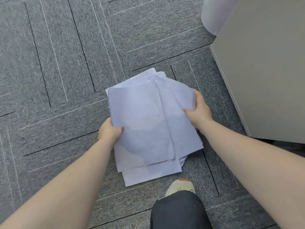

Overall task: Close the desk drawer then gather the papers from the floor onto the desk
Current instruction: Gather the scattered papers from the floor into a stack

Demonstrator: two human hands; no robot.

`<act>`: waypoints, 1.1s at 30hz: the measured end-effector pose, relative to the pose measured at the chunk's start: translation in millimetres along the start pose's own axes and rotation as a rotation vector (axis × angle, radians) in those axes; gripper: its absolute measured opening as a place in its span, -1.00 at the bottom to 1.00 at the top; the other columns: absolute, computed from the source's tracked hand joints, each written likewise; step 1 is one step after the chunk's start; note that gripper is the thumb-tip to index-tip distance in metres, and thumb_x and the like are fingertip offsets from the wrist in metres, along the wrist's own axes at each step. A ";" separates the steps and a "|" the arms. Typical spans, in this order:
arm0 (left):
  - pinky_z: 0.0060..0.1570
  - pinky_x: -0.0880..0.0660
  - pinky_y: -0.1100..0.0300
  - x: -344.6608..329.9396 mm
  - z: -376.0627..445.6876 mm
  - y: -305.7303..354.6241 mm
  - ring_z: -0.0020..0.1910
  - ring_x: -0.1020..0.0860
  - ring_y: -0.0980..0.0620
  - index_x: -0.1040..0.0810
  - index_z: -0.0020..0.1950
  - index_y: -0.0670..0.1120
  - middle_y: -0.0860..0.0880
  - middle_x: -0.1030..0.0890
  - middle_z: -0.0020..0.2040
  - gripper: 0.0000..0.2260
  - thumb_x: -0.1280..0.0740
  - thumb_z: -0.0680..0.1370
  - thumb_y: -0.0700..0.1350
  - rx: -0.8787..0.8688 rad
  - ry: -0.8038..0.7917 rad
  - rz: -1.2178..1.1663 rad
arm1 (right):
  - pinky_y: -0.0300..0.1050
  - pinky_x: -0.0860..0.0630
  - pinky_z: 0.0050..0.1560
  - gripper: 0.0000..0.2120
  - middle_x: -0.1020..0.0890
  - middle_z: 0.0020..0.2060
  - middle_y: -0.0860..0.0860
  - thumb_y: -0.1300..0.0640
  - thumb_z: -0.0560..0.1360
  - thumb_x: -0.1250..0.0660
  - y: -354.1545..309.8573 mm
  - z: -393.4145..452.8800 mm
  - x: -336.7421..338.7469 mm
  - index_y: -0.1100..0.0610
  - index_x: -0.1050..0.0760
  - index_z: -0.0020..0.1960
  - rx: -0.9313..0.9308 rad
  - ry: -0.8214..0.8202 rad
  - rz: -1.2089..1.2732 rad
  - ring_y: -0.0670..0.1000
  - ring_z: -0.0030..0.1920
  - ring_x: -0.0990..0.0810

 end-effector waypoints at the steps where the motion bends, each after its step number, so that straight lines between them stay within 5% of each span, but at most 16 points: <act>1: 0.02 -0.39 0.09 -0.6 -1.6 -0.9 0.18 -0.52 -0.19 -0.45 0.24 -0.08 -0.12 -0.58 0.21 -0.64 -0.36 0.45 -0.09 0.002 0.012 -0.016 | 0.04 -0.31 0.36 -0.23 -0.37 0.42 0.12 0.15 0.44 -0.37 -1.1 -2.2 -1.0 -0.06 -0.06 0.52 0.022 -0.007 -0.041 0.16 0.38 -0.37; 6: 0.25 -0.38 -0.04 -2.4 -5.2 -3.4 0.32 -0.42 -0.17 -0.24 0.43 0.01 -0.11 -0.47 0.34 -0.31 -0.45 0.36 -0.04 -0.055 0.038 -0.035 | 0.09 -0.22 0.42 -0.04 -0.17 0.52 0.07 0.04 0.39 -0.45 7.9 -14.7 -8.7 -0.16 0.16 0.53 0.087 -0.062 -0.089 0.11 0.48 -0.23; 12: 0.43 -0.16 -0.02 -13.6 -15.2 5.0 0.45 -0.20 -0.17 -0.04 0.53 0.07 -0.15 -0.22 0.45 -0.03 -0.54 0.28 0.06 -0.089 0.026 0.003 | 0.02 -0.21 0.45 0.06 -0.21 0.52 0.02 -0.02 0.32 -0.52 16.5 -20.8 -10.7 -0.15 0.18 0.53 -0.023 -0.078 0.051 0.13 0.47 -0.26; 15: 0.45 -0.10 0.01 -19.3 -20.2 14.1 0.45 -0.15 -0.20 0.03 0.54 0.11 -0.12 -0.15 0.48 0.04 -0.55 0.24 0.14 -0.090 0.001 0.026 | 0.00 -0.20 0.44 0.09 -0.27 0.49 0.06 -0.07 0.28 -0.53 11.6 -19.2 -11.1 -0.19 0.16 0.52 0.000 -0.154 0.000 0.16 0.47 -0.24; 19: 0.45 -0.12 0.03 -23.8 -23.7 22.9 0.46 -0.13 -0.16 0.00 0.52 0.19 -0.07 -0.15 0.48 0.04 -0.57 0.20 0.14 -0.112 -0.016 -0.061 | -0.22 -0.11 0.39 0.11 -0.17 0.52 -0.10 0.04 0.24 -0.59 -5.6 -23.1 -30.7 -0.14 0.09 0.54 0.053 -0.294 0.208 -0.05 0.49 -0.18; 21: 0.45 -0.15 0.04 -23.4 -24.0 22.8 0.47 -0.15 -0.13 -0.02 0.51 0.20 -0.05 -0.16 0.47 0.04 -0.57 0.19 0.14 -0.096 0.006 -0.138 | -0.06 -0.21 0.46 0.15 -0.25 0.49 -0.10 -0.02 0.14 -0.61 -12.7 -25.4 -42.5 -0.18 0.03 0.52 0.046 -0.308 0.300 -0.05 0.45 -0.28; 24: 0.46 -0.18 0.04 -21.0 -21.2 18.7 0.48 -0.19 -0.04 -0.03 0.52 0.17 -0.04 -0.14 0.48 0.05 -0.59 0.19 0.10 -0.052 0.022 -0.310 | 0.06 -0.34 0.41 0.13 -0.36 0.44 -0.04 0.00 0.10 -0.61 -13.5 -23.4 -48.2 -0.14 -0.04 0.52 0.031 -0.273 0.329 -0.01 0.39 -0.38; 27: 0.44 -0.23 -0.03 -18.3 -19.2 16.8 0.47 -0.23 -0.03 -0.01 0.52 0.14 -0.07 -0.15 0.49 0.05 -0.59 0.21 0.04 -0.027 0.023 -0.415 | -0.03 -0.31 0.41 0.04 -0.38 0.42 0.02 0.16 0.23 -0.59 -11.3 -21.0 -42.2 -0.06 -0.06 0.53 0.017 -0.195 0.255 0.04 0.39 -0.39; 33: 0.40 -0.26 0.03 -22.2 -19.3 22.1 0.46 -0.23 -0.05 -0.03 0.54 -0.06 -0.08 -0.11 0.51 0.01 -0.56 0.27 0.06 0.069 0.023 -0.448 | 0.00 -0.40 0.25 -0.15 -0.47 0.31 0.18 0.10 0.28 -0.55 -2.1 -15.8 -24.5 0.10 -0.19 0.45 -0.123 0.109 0.089 0.20 0.29 -0.47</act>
Point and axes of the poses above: each hand's wrist, its own z-axis towards the middle knuckle, its own x-axis out of the back of the hand, y = z × x, the point moved 2 cm from there along z, towards the middle knuckle
